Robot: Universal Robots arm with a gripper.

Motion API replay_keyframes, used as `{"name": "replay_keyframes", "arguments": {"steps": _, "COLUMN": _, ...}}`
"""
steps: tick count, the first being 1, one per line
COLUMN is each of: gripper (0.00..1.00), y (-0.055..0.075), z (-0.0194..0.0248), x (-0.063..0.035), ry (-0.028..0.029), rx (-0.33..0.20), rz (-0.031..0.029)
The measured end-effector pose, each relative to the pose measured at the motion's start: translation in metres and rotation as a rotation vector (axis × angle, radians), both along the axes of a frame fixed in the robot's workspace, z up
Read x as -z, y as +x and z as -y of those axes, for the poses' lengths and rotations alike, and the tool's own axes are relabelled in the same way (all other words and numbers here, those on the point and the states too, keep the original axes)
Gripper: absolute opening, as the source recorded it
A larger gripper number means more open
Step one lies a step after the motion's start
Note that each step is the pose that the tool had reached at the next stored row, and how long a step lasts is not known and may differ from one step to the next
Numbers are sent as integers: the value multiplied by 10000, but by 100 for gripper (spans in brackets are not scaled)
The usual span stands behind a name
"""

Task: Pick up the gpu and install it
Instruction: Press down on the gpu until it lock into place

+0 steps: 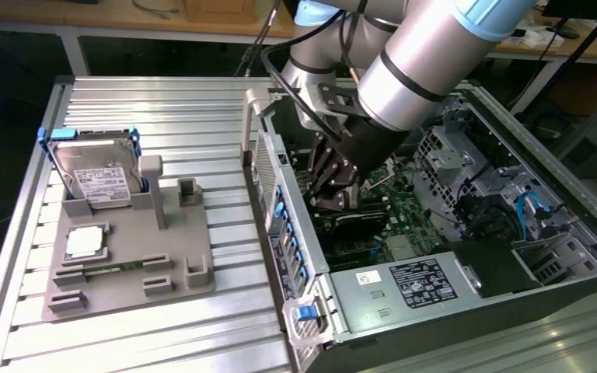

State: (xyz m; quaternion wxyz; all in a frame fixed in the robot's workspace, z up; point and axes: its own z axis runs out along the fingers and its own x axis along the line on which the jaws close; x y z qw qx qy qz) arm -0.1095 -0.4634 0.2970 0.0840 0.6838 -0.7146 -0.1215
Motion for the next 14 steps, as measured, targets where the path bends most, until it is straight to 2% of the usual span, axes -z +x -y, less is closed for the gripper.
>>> {"name": "replay_keyframes", "arguments": {"steps": 2, "gripper": 10, "y": 13, "z": -1, "x": -1, "ry": -1, "rx": 4, "rz": -339}}
{"name": "replay_keyframes", "arguments": {"steps": 3, "gripper": 10, "y": 32, "z": -1, "x": -3, "ry": -6, "rx": 8, "rz": -453}}
{"name": "replay_keyframes", "arguments": {"steps": 4, "gripper": 10, "y": 53, "z": -1, "x": -2, "ry": -5, "rx": 9, "rz": -541}}
{"name": "replay_keyframes", "arguments": {"steps": 5, "gripper": 10, "y": 72, "z": -1, "x": -2, "ry": -3, "rx": 7, "rz": -595}}
{"name": "replay_keyframes", "arguments": {"steps": 8, "gripper": 10, "y": 117, "z": -1, "x": -1, "ry": -3, "rx": 5, "rz": -683}}
{"name": "replay_keyframes", "arguments": {"steps": 9, "gripper": 10, "y": 134, "z": -1, "x": -1, "ry": -2, "rx": 6, "rz": -736}}
{"name": "replay_keyframes", "arguments": {"steps": 10, "gripper": 10, "y": 148, "z": -1, "x": -1, "ry": -2, "rx": 5, "rz": -850}}
{"name": "replay_keyframes", "arguments": {"steps": 11, "gripper": 10, "y": 153, "z": -1, "x": -1, "ry": 0, "rx": 5, "rz": -981}}
{"name": "replay_keyframes", "arguments": {"steps": 12, "gripper": 10, "y": 158, "z": -2, "x": -1, "ry": -4, "rx": 5, "rz": -1148}}
{"name": "replay_keyframes", "arguments": {"steps": 13, "gripper": 10, "y": 167, "z": -2, "x": -1, "ry": -3, "rx": 5, "rz": -1493}}
{"name": "replay_keyframes", "arguments": {"steps": 14, "gripper": 10, "y": 173, "z": -2, "x": -1, "ry": -6, "rx": 5, "rz": -1657}}
